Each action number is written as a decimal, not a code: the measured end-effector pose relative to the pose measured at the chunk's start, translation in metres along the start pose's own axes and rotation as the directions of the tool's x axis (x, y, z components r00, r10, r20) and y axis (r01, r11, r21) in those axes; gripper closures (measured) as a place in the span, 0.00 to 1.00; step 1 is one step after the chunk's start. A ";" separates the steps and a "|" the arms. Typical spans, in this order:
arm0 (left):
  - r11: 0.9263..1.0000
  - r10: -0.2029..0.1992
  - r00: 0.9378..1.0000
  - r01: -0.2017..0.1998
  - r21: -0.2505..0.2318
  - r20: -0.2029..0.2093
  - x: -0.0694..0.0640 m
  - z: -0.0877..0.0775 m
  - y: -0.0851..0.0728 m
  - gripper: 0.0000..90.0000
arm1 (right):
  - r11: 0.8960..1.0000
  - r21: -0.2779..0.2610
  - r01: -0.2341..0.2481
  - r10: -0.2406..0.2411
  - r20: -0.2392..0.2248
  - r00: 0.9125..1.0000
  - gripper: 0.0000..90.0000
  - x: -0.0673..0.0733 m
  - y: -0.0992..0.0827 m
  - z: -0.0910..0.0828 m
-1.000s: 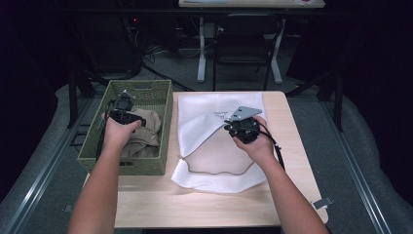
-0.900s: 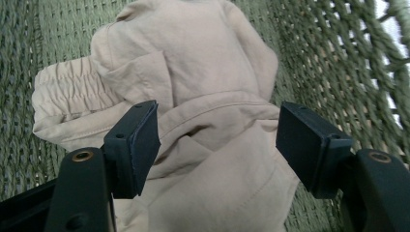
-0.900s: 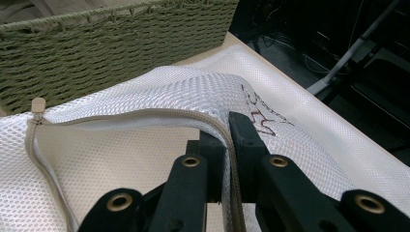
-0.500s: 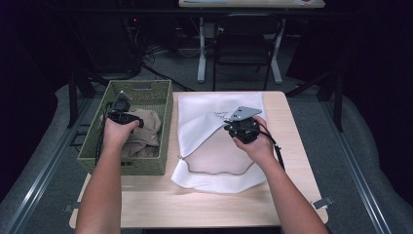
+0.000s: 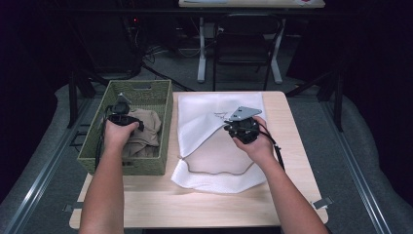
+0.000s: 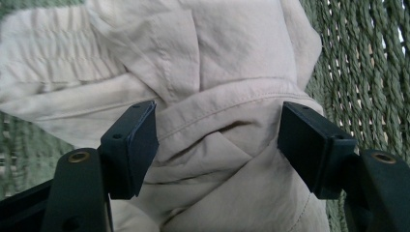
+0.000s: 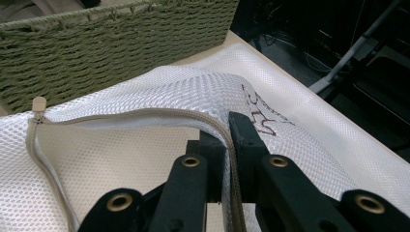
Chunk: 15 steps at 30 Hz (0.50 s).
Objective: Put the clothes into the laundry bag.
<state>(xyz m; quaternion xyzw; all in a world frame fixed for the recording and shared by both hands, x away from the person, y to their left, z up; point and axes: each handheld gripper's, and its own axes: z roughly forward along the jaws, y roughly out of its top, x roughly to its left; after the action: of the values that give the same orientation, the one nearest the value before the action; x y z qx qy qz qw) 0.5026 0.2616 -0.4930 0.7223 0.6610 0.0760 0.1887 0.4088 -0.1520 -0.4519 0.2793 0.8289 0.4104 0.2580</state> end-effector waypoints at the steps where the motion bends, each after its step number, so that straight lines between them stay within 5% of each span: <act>1: 1.000 0.005 1.000 -0.005 0.007 0.001 0.000 0.001 0.000 0.32 | 1.000 0.000 0.000 0.000 0.001 1.000 0.95 0.000 0.000 0.000; 10: 1.000 -0.005 1.000 0.006 0.026 -0.012 -0.005 0.013 -0.001 0.30 | 1.000 0.000 -0.001 0.001 0.000 1.000 0.95 -0.001 -0.001 0.000; 15: 0.999 0.022 0.999 -0.020 0.050 -0.032 -0.011 0.021 -0.001 0.27 | 1.000 -0.001 -0.001 0.001 0.000 1.000 0.95 0.000 -0.001 0.000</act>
<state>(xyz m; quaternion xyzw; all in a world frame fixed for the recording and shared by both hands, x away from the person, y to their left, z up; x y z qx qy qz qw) 0.5078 0.2474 -0.5114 0.7324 0.6580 0.0730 0.1592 0.4088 -0.1521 -0.4527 0.2798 0.8285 0.4109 0.2579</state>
